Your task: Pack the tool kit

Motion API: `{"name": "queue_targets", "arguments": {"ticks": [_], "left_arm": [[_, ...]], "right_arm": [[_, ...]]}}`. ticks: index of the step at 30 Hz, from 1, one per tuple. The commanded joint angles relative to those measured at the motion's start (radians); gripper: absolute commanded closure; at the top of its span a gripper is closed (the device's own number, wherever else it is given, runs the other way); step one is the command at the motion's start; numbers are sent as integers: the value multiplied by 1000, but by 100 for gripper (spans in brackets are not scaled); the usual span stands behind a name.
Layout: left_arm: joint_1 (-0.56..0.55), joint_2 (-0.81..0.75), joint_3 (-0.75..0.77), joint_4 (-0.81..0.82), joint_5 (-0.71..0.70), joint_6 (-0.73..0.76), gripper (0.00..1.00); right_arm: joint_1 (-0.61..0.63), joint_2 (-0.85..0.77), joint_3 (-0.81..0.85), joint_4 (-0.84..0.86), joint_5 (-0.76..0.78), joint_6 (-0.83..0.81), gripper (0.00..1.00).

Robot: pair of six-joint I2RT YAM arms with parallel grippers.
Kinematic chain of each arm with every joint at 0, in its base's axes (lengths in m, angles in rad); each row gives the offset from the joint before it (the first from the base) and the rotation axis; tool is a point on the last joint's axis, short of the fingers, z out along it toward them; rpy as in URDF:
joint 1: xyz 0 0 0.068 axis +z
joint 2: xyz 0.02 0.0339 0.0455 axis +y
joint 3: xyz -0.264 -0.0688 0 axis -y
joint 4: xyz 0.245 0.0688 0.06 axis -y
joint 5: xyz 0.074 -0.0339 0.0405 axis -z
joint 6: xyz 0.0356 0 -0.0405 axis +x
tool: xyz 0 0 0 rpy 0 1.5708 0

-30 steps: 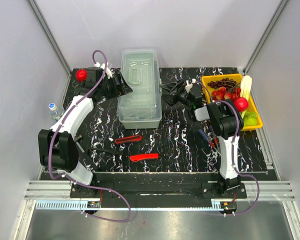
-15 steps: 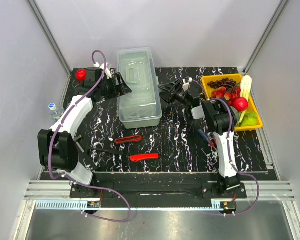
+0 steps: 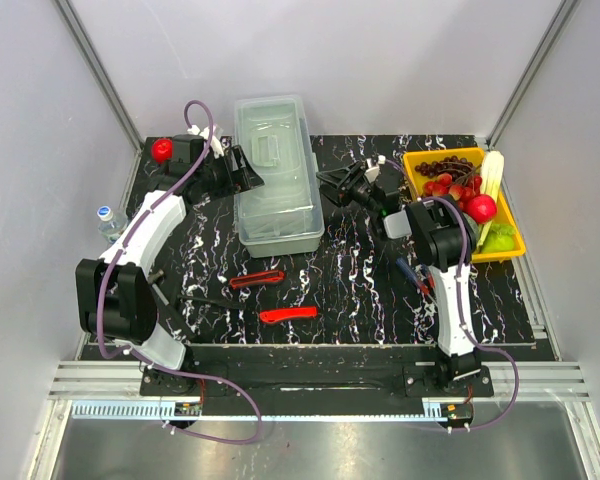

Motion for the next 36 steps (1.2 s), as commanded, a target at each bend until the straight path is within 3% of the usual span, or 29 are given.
{"name": "queue_targets", "arguments": {"ticks": [1,16,18,21,25,30,36], "left_arm": [[-38,60,-41,-136,42,32,12],[-36,49,-52,-143,15,42,12],[-38,48,-52,-143,9,44,12],[-38,39,-46,-144,-11,45,11],[-36,37,-3,-150,-52,59,10],[-29,103,135,-144,-59,65,3],[-13,196,252,-138,-7,61,4]], "right_arm": [[84,-144,-7,-35,-92,-130,61],[85,-236,-23,-264,8,-267,64],[87,-241,-28,-283,7,-265,60],[84,-276,-69,-302,34,-273,41],[85,-400,-121,-445,59,-374,40],[89,-555,-204,-603,-31,-474,40],[116,-627,-318,-540,-203,-477,44]]}}
